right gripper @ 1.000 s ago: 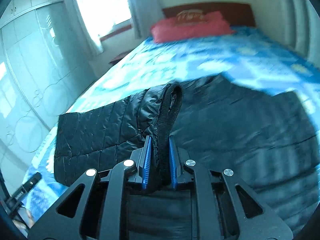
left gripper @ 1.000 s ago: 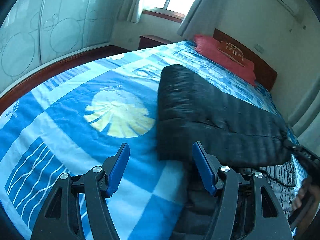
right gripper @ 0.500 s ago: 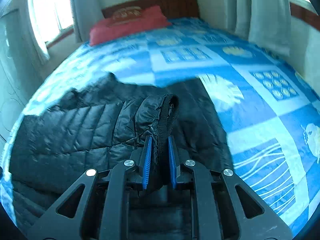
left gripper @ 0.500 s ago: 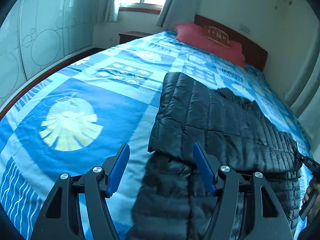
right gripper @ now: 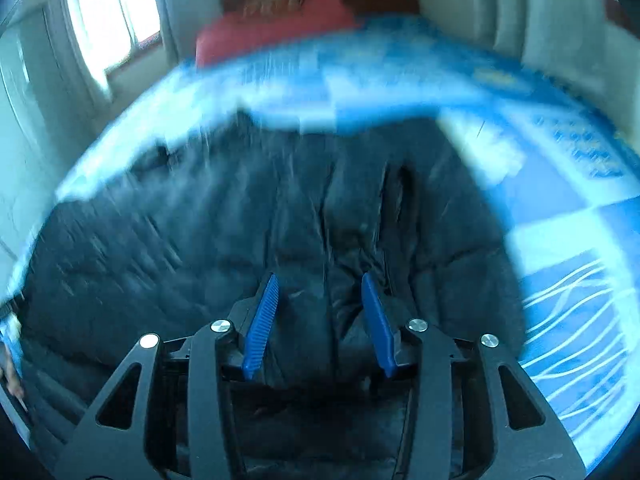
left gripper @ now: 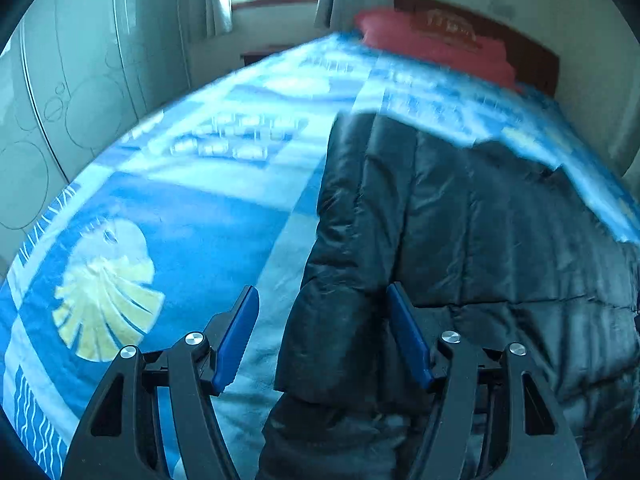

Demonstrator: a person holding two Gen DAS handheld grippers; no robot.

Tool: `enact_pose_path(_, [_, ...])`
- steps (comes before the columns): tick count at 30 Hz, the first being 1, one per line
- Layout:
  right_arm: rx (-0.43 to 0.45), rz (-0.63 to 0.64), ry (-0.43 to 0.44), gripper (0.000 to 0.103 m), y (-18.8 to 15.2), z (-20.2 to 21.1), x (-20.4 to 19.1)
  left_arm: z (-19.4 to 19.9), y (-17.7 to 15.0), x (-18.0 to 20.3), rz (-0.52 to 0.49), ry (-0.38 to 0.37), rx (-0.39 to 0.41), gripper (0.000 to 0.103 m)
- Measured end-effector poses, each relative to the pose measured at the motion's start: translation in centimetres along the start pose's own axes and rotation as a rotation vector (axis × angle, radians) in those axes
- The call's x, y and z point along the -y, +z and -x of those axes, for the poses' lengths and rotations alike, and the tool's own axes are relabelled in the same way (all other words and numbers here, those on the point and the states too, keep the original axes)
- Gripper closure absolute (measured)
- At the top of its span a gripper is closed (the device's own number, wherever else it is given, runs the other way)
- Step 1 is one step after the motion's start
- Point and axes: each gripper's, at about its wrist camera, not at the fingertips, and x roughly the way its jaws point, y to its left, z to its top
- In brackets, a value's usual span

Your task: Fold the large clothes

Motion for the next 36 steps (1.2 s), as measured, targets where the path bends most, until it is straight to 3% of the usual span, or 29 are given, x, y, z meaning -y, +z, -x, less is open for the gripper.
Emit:
enact_pose_path(4, [0.043,-0.016,0.006,0.058,1.1,1.6,-0.8,1.1,0.4,-0.4,0.012,-0.006,0.003,0.036])
enact_pose_path(8, [0.081,0.001,0.025,0.058,3.2,1.6,-2.5,3.7,2.4,0.0,0.034,-0.029,0.121,0.036])
enact_pose_path(10, [0.081,-0.002,0.04,0.057,4.2,0.9,-3.4,3.2,3.5,0.8,0.017,-0.029,0.138,0.036])
enact_pose_path(12, [0.073,0.008,0.053,0.056,5.1,-0.8,-4.5,1.2,4.2,1.3,0.001,-0.008,0.107,0.036])
enact_pose_path(14, [0.006,0.014,0.038,0.042,5.2,-3.0,-5.1,-1.7,4.4,1.4,-0.027,0.046,0.033,0.035])
enact_pose_path(16, [-0.007,0.009,0.033,0.042,5.2,-3.9,-5.2,-3.5,4.2,1.2,-0.041,0.031,-0.023,0.034])
enact_pose_path(20, [0.049,0.009,0.046,0.042,5.9,-2.0,-6.5,-0.8,4.7,1.0,-0.02,0.047,0.042,0.035])
enact_pose_path(24, [0.093,0.049,0.124,0.042,6.6,-1.3,-9.7,2.1,5.5,1.9,0.027,-0.021,0.147,0.035])
enact_pose_path(27, [0.054,0.1,0.145,0.042,6.4,-2.8,-12.5,0.6,5.5,4.0,-0.026,-0.031,0.122,0.035])
enact_pose_path(29, [-0.006,0.134,0.11,0.04,5.8,-5.0,-13.7,-2.4,4.9,4.9,-0.06,0.002,0.043,0.034])
enact_pose_path(31, [0.012,0.147,0.101,0.038,5.6,-5.0,-13.9,-3.9,4.2,5.2,-0.077,0.009,0.019,0.032])
enact_pose_path(34, [0.028,0.124,0.131,0.039,5.0,-2.5,-13.0,-2.0,4.1,4.2,-0.036,-0.031,0.038,0.032])
enact_pose_path(36, [0.063,0.137,0.103,0.039,3.9,-0.4,-11.9,0.3,3.5,3.1,-0.012,-0.068,0.066,0.032])
